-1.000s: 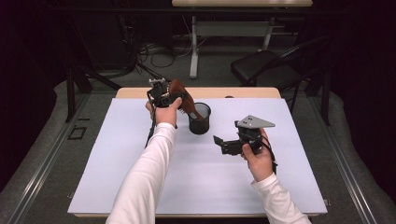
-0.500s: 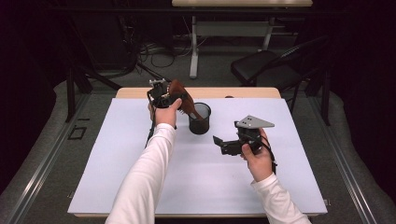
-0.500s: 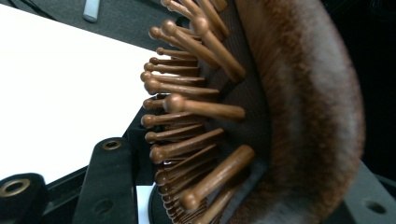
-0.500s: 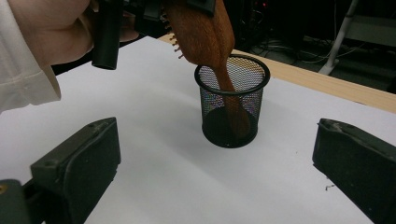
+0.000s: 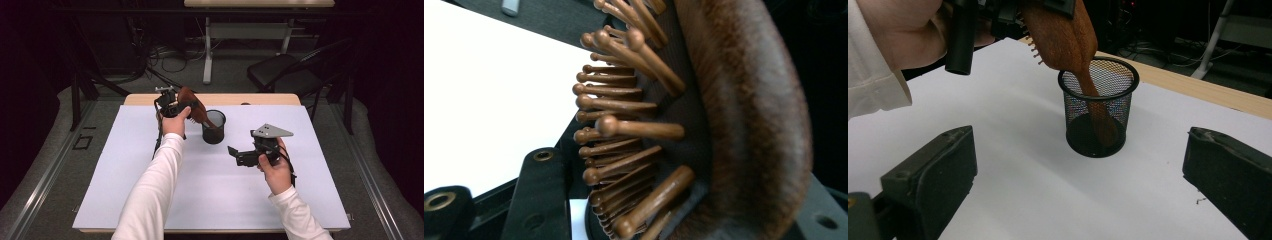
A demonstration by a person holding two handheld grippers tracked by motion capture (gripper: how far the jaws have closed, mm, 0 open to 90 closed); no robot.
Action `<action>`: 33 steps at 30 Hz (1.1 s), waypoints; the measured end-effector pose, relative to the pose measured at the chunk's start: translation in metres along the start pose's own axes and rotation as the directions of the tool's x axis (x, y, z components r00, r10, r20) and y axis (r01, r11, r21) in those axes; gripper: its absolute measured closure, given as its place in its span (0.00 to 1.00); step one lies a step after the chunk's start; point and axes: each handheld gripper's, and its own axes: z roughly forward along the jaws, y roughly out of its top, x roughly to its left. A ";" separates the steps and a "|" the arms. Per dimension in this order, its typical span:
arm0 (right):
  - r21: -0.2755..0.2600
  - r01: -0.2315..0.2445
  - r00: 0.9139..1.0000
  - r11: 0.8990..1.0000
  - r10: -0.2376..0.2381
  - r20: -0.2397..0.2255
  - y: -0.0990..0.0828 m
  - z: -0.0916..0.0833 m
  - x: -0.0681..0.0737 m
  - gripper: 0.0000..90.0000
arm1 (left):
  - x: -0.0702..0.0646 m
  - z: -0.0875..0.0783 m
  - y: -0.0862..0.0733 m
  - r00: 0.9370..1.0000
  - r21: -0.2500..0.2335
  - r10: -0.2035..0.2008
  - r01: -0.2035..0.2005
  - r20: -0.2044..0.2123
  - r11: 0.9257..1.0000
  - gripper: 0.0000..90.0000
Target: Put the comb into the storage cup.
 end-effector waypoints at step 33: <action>-0.003 0.002 1.000 1.000 -0.002 -0.004 0.000 0.000 0.001 0.01 | 0.001 0.000 0.000 1.000 -0.027 -0.010 0.010 -0.009 1.000 0.49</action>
